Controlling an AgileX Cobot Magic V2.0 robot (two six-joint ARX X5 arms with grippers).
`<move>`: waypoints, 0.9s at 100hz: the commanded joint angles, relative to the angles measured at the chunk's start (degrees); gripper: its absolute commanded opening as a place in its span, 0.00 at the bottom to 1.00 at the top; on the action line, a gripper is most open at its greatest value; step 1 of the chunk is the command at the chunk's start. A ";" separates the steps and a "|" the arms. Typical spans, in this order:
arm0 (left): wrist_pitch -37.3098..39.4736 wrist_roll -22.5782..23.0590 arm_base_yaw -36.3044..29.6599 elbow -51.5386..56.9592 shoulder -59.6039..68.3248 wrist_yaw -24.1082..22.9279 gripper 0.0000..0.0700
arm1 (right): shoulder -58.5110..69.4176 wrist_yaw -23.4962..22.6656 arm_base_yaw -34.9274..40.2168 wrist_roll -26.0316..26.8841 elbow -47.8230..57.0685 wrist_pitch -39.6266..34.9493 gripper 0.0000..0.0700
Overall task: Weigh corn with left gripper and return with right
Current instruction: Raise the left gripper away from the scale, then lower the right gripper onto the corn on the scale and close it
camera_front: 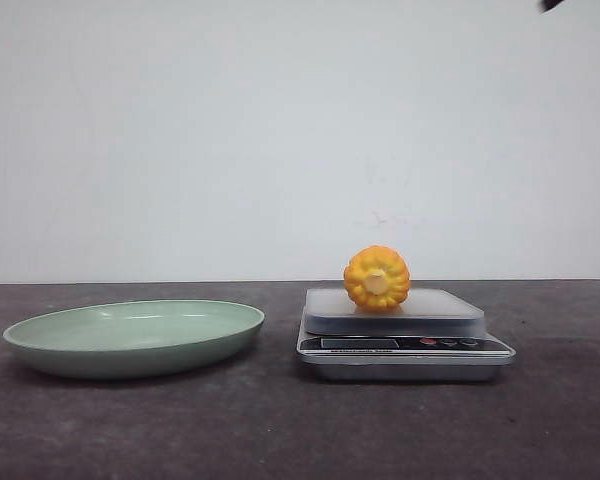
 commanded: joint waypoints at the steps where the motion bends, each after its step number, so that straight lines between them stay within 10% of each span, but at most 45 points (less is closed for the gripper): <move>1: -2.32 -4.20 -0.26 0.48 -1.31 -0.48 0.85 | 3.34 0.83 2.64 1.53 1.75 1.97 0.87; 36: -8.96 -8.37 -0.26 -2.82 -9.53 4.57 0.85 | 25.62 10.60 15.41 3.80 8.28 6.01 0.98; 90: -8.96 -7.56 -0.28 -10.80 -13.94 5.57 0.85 | 45.07 13.49 18.53 9.88 10.69 13.14 0.98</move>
